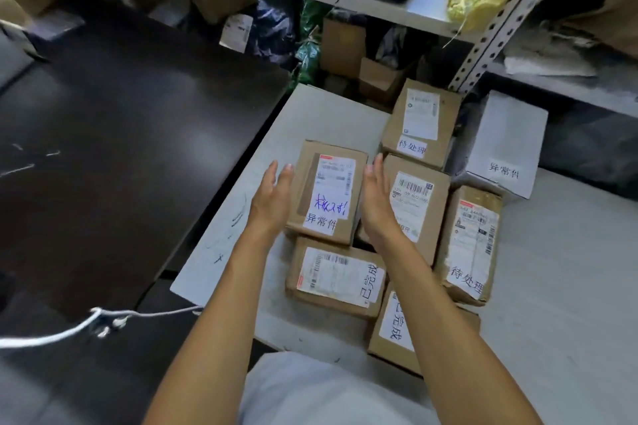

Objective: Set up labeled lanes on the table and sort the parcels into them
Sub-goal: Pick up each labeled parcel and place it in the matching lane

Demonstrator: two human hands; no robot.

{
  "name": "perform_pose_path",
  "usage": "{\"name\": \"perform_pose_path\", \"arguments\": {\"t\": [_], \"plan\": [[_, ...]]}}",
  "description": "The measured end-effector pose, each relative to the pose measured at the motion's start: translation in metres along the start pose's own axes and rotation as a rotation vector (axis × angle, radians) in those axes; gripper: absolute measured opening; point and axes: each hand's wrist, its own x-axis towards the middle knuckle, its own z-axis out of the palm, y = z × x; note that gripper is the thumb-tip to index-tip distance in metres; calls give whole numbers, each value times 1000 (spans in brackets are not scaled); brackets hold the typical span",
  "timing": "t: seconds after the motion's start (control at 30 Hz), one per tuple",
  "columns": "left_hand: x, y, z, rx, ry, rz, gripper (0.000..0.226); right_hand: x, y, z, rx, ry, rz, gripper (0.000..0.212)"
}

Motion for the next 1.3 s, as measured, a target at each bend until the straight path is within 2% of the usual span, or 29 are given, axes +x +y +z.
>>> {"name": "perform_pose_path", "arguments": {"t": [0.13,0.27,0.37,0.4,0.47,0.57,0.6,0.87,1.1,1.3], "plan": [[29,-3,3,-13,-93,-60,64,28,7,19,126,41,136,71],[52,-5,5,-39,-183,-105,71,66,33,33,321,-31,269,109],[67,-10,5,-58,-228,-168,98,92,47,32,408,-91,375,137],[75,-18,6,-72,-241,-183,107,96,48,30,401,-87,400,137],[89,-34,9,-88,-265,-204,112,74,6,26,347,-84,459,126],[92,-36,10,-112,-295,-224,111,65,-11,24,337,-86,453,72],[92,-36,10,-123,-308,-232,111,66,-11,23,357,-98,452,67],[92,-31,6,-135,-373,-263,110,67,4,31,416,-61,536,78],[73,-4,-5,-125,-391,-236,76,60,0,35,496,-76,497,77],[58,10,-12,-116,-420,-180,71,51,-7,32,504,-68,426,81]]}}
